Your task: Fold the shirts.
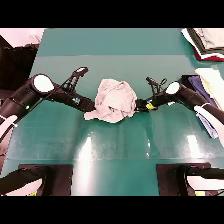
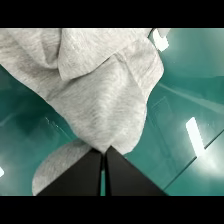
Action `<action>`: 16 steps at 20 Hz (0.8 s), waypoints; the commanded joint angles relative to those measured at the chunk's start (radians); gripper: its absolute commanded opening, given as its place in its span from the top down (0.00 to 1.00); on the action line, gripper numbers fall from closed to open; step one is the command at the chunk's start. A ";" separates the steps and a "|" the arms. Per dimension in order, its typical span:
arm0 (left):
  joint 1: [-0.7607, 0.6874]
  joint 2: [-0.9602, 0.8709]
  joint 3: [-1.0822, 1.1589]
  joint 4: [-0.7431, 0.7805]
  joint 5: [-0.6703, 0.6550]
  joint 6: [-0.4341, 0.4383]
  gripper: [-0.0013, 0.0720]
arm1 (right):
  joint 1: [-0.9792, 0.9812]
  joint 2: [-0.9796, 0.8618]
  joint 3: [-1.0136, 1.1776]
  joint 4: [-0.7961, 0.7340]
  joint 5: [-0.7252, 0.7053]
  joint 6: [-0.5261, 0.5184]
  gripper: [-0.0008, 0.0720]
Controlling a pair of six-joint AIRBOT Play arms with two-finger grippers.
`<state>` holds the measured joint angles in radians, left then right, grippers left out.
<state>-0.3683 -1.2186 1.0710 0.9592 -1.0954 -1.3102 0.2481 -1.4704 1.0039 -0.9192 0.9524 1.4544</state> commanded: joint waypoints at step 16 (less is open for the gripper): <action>0.221 0.255 0.603 0.177 -0.163 0.000 0.95 | -0.362 0.600 0.405 -0.076 0.270 -0.004 0.98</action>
<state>-0.1577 -0.9852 1.5578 1.1423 -1.2423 -1.3094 -0.0902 -0.9314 1.3144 -0.9848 1.1568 1.4380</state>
